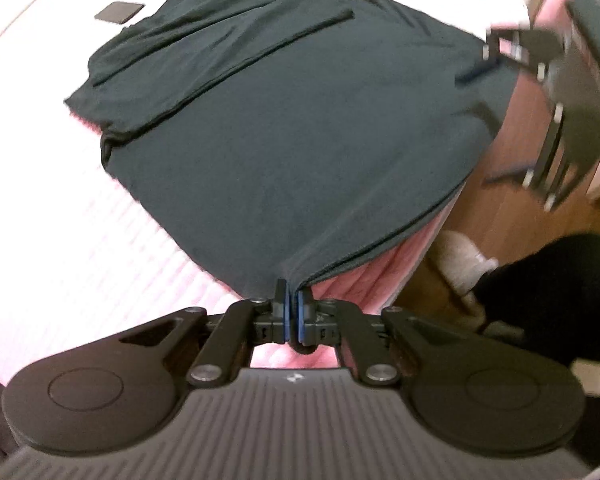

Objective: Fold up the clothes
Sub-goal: 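Grasp the sweater hem with the left gripper while the right gripper grasps it too, then lift the hem with both grippers and fold it over toward the collar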

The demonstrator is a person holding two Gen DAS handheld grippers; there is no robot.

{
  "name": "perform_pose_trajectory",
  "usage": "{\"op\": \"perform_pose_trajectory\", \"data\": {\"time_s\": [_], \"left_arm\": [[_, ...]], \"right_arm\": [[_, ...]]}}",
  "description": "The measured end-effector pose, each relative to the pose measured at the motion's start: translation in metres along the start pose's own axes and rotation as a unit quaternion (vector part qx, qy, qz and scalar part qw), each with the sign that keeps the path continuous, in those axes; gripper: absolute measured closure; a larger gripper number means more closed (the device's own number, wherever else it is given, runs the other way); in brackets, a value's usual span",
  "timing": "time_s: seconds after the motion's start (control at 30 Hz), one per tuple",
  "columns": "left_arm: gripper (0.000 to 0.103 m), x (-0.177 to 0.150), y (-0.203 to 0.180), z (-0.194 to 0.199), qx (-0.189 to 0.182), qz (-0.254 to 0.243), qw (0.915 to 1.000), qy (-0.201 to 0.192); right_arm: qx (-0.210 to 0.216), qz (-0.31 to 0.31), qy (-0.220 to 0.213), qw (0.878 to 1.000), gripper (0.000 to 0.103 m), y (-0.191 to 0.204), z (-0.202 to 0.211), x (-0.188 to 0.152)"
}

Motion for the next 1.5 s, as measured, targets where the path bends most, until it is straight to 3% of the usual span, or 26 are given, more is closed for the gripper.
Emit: {"op": "perform_pose_trajectory", "data": {"time_s": [0.07, 0.13, 0.23, 0.33, 0.53, 0.6, 0.7, 0.73, 0.8, 0.83, 0.87, 1.03, 1.23, 1.5], "left_arm": [[0.101, 0.001, 0.002, 0.003, -0.01, 0.016, 0.9998, -0.004], [0.101, -0.002, 0.003, 0.004, -0.014, 0.025, 0.9996, -0.003], [0.101, -0.009, 0.003, 0.004, -0.016, 0.034, 0.9993, 0.004], [0.101, -0.014, 0.002, 0.002, -0.015, 0.033, 0.9993, 0.013], [0.101, -0.013, -0.003, -0.009, -0.002, 0.007, 0.9997, 0.024], [0.101, -0.014, -0.005, -0.013, 0.005, -0.006, 0.9995, 0.03], [0.101, -0.017, -0.009, -0.02, 0.015, -0.019, 0.9989, 0.04], [0.101, -0.017, -0.01, -0.021, 0.018, -0.022, 0.9987, 0.043], [0.101, -0.019, -0.012, -0.021, 0.024, -0.029, 0.9982, 0.047], [0.101, -0.019, -0.014, -0.02, 0.027, -0.036, 0.9977, 0.05], [0.101, -0.019, -0.016, -0.019, 0.03, -0.044, 0.9972, 0.052], [0.101, -0.021, -0.032, 0.013, 0.027, -0.072, 0.996, 0.045], [0.102, -0.036, -0.052, 0.052, 0.034, -0.043, 0.998, 0.031], [0.102, -0.103, -0.128, 0.083, -0.045, -0.009, 0.9954, 0.084]], "right_arm": [[-0.023, 0.031, -0.002, 0.999, 0.0, 0.004, -0.01, -0.008], [-0.078, 0.052, -0.009, 0.996, 0.0, -0.005, -0.012, -0.013], [-0.151, 0.054, 0.0, 0.987, 0.0, -0.035, -0.004, -0.031], [-0.193, 0.067, 0.023, 0.979, 0.0, -0.062, 0.007, -0.057], [-0.22, 0.087, 0.058, 0.97, 0.002, -0.1, 0.027, -0.103], [-0.222, 0.087, 0.066, 0.969, 0.014, -0.108, 0.034, -0.113], [-0.208, 0.088, 0.075, 0.971, 0.029, -0.114, 0.04, -0.123], [-0.2, 0.091, 0.076, 0.973, 0.041, -0.114, 0.041, -0.124], [-0.18, 0.091, 0.08, 0.976, 0.068, -0.114, 0.045, -0.126], [-0.165, 0.085, 0.084, 0.979, 0.099, -0.115, 0.047, -0.125], [-0.15, 0.079, 0.087, 0.982, 0.102, -0.115, 0.048, -0.125], [-0.092, 0.081, 0.088, 0.989, 0.103, -0.115, 0.084, -0.107], [-0.052, 0.12, 0.112, 0.985, 0.103, -0.089, 0.134, -0.101], [0.037, 0.091, 0.195, 0.976, 0.103, -0.004, 0.192, -0.151]]}}
Point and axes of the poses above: each gripper's, at about its wrist camera, not at the fingertips, and z roughly against the way its jaws point, y to its left, x to its top, the point moved 10 cm from there along -z, roughly the way its jaws point, and after that the axes turned 6 degrees about -y, right-handed, at the moved point
